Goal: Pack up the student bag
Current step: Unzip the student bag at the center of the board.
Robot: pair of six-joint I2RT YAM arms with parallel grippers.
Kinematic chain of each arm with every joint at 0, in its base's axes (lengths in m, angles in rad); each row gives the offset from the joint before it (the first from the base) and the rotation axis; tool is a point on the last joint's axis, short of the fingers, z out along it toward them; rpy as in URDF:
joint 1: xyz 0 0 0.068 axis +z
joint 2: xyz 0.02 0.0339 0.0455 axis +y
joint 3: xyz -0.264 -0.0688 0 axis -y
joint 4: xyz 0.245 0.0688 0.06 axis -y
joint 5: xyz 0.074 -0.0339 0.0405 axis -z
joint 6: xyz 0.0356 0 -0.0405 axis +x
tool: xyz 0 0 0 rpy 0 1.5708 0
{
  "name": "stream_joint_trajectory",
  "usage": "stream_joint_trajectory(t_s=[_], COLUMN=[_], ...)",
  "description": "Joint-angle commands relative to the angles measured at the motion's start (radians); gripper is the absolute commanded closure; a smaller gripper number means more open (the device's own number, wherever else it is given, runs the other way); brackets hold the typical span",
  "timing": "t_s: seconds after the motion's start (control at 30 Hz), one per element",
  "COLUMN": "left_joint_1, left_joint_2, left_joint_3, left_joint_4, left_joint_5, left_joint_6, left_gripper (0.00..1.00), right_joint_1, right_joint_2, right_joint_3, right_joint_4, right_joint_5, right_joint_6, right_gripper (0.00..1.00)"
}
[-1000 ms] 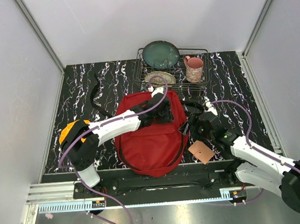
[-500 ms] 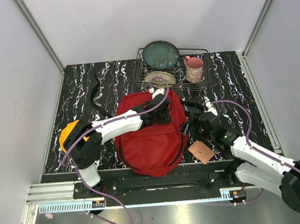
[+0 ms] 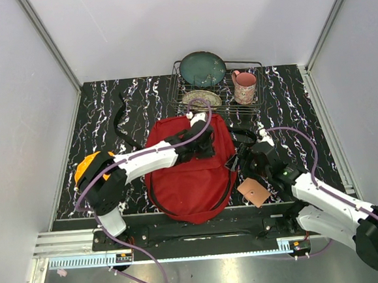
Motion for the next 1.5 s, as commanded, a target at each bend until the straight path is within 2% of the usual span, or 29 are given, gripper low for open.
stream_joint_trajectory(t_s=[0.0,0.13,0.33,0.53,0.83,1.07,1.3,1.47], left_joint_1=[0.003,0.004,0.003,0.004,0.004,0.003,0.004,0.004], left_joint_2=[-0.081,-0.082,-0.120,-0.148,-0.177,-0.191,-0.213,-0.246], left_joint_3=[-0.022,-0.008,-0.046,-0.079,-0.114,-0.128,-0.142,-0.166], left_joint_4=[0.059,0.043,0.069,0.102,0.129,0.138,0.134,0.129], left_joint_5=[-0.043,-0.048,-0.056,-0.056,-0.047,-0.048,-0.063,-0.080], left_joint_6=[0.018,0.024,0.012,0.012,0.012,0.012,0.012,0.015], left_gripper=[1.00,1.00,1.00,1.00,1.00,1.00,1.00,1.00], right_joint_1=[-0.002,-0.002,-0.002,-0.002,-0.002,-0.002,-0.002,-0.002], right_joint_2=[-0.041,-0.121,-0.195,-0.132,-0.097,-0.069,0.008,0.071], right_joint_3=[0.047,0.053,0.072,0.111,0.069,0.069,0.081,0.114], right_joint_4=[0.000,-0.006,-0.038,-0.064,0.019,0.042,0.104,0.117], right_joint_5=[-0.021,-0.013,0.065,0.086,0.011,-0.013,-0.085,-0.107], right_joint_6=[-0.010,-0.012,-0.022,0.001,0.074,0.080,0.067,0.044], right_gripper=[0.22,0.27,0.28,0.28,0.34,0.35,0.45,0.46])
